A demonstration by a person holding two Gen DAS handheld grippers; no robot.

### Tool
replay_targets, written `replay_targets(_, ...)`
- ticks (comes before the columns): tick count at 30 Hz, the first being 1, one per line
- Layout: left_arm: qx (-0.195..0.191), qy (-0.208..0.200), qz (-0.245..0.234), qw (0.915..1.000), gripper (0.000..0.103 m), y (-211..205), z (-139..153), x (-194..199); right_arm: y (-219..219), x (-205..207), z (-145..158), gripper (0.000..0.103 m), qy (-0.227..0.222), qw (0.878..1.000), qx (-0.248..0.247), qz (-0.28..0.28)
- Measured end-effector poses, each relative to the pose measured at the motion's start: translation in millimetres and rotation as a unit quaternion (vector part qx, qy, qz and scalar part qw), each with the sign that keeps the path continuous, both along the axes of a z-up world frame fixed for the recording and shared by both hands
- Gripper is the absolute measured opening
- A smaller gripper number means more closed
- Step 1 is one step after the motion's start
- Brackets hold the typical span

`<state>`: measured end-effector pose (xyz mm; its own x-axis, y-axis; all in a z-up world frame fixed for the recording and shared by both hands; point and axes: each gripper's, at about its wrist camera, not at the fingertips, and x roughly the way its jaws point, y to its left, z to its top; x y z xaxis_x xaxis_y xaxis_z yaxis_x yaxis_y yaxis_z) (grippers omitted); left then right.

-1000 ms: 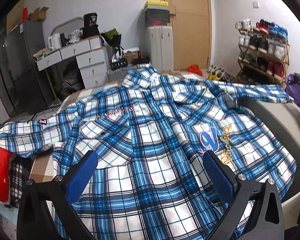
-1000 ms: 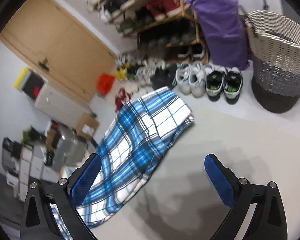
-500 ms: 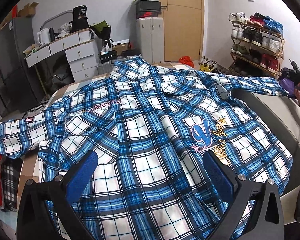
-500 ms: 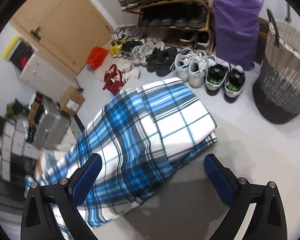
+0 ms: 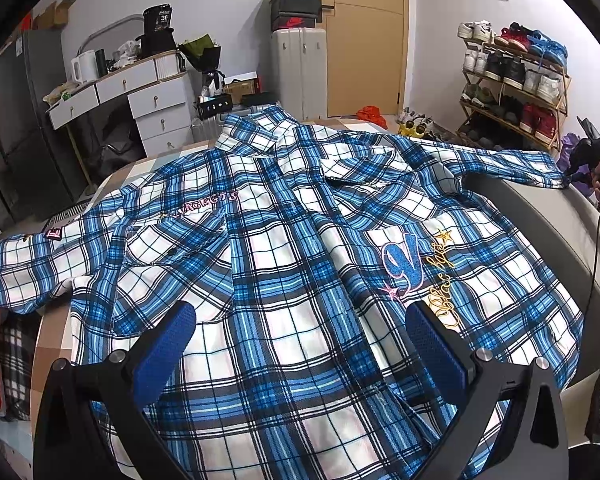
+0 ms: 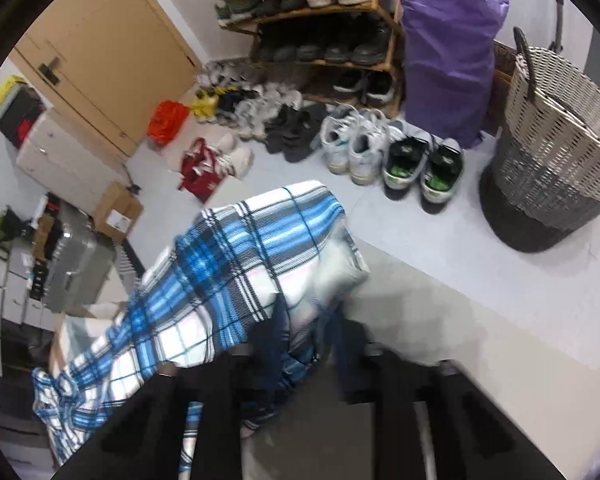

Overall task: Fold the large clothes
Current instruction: 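Grasp the plaid shirt's sleeve cuff with the right gripper and lift it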

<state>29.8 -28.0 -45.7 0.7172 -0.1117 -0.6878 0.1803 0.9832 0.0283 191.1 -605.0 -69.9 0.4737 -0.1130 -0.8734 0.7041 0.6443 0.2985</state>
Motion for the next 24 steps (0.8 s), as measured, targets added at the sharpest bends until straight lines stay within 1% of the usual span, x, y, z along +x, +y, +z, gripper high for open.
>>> replay_targets(4,0.0,-0.003,0.002,1.0,0.102,1.9,0.8,-0.3,5.0,-5.7,16.0,0.008,-0.046,0.998,-0.03,0.005)
replay_targets(7,0.0,-0.007,0.004,1.0,0.102,3.6,1.8,-0.6,14.3,-8.3,37.2,0.007,-0.087,0.995,-0.055,0.011)
replay_targets(9,-0.005,-0.007,0.006,0.9999,0.102,5.4,2.7,-0.9,23.3,-8.4,57.3,0.007,-0.114,0.99,-0.082,0.016)
replay_targets(11,-0.007,-0.007,0.006,0.9999,0.102,6.8,3.5,-2.0,34.4,-6.5,82.6,0.007,-0.146,0.984,-0.1,0.018)
replay_targets(16,-0.006,-0.015,0.005,0.9999,0.102,10.0,6.4,-5.5,68.2,4.8,157.5,0.007,-0.214,0.963,-0.163,0.028)
replay_targets(20,-0.013,-0.019,0.004,0.9997,0.102,14.5,9.7,-6.6,93.3,15.5,201.4,0.007,-0.253,0.949,-0.182,0.041)
replay_targets(23,-0.019,-0.022,0.005,0.9996,0.102,18.3,12.2,-6.9,119.3,26.5,229.2,0.007,-0.266,0.941,-0.201,0.056)
replay_targets(24,-0.024,-0.023,0.004,0.9994,0.102,20.2,13.5,-7.5,124.9,29.1,234.4,0.007,-0.27,0.939,-0.205,0.059)
